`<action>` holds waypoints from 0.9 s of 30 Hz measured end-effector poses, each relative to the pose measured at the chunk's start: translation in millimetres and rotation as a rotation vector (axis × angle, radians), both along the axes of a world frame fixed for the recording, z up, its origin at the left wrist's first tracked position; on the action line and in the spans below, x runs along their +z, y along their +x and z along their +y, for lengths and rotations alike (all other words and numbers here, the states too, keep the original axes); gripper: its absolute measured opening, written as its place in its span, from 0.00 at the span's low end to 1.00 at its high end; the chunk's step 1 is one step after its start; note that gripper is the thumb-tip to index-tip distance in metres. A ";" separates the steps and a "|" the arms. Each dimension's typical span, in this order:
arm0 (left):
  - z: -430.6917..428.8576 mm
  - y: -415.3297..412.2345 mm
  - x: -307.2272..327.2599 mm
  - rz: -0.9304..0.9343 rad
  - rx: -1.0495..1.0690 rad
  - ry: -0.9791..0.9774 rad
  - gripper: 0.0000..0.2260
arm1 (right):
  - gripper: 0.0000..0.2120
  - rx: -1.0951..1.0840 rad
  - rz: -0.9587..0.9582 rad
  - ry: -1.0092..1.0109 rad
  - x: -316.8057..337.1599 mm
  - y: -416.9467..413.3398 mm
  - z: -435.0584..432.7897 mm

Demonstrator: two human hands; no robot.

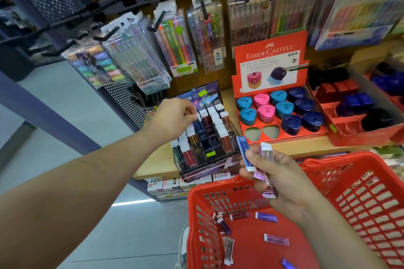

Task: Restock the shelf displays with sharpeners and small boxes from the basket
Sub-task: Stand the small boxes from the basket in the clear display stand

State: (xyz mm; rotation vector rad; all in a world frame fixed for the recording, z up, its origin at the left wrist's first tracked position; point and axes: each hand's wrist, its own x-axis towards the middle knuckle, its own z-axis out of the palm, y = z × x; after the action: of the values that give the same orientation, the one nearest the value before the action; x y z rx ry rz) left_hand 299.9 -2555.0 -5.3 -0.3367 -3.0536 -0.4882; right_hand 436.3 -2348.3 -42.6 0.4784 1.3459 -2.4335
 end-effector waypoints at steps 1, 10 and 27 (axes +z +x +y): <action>1.9 -1.1 -2.2 -0.002 -0.034 -0.040 0.04 | 0.08 0.003 0.003 0.001 0.0 -0.1 -0.1; 17.1 -4.4 -11.9 -0.020 -0.066 -0.293 0.06 | 0.10 -0.003 0.013 0.002 -5.9 -2.5 -5.4; 55.3 63.8 26.7 -0.782 -0.068 0.689 0.04 | 0.04 -0.158 -0.001 -0.079 6.2 -1.1 -8.7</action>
State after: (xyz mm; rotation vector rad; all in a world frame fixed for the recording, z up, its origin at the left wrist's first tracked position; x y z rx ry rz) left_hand 363.7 -2499.8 21.3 -0.2488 -3.2156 -2.0062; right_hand 435.2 -2357.1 -36.4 0.5861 1.2497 -2.6008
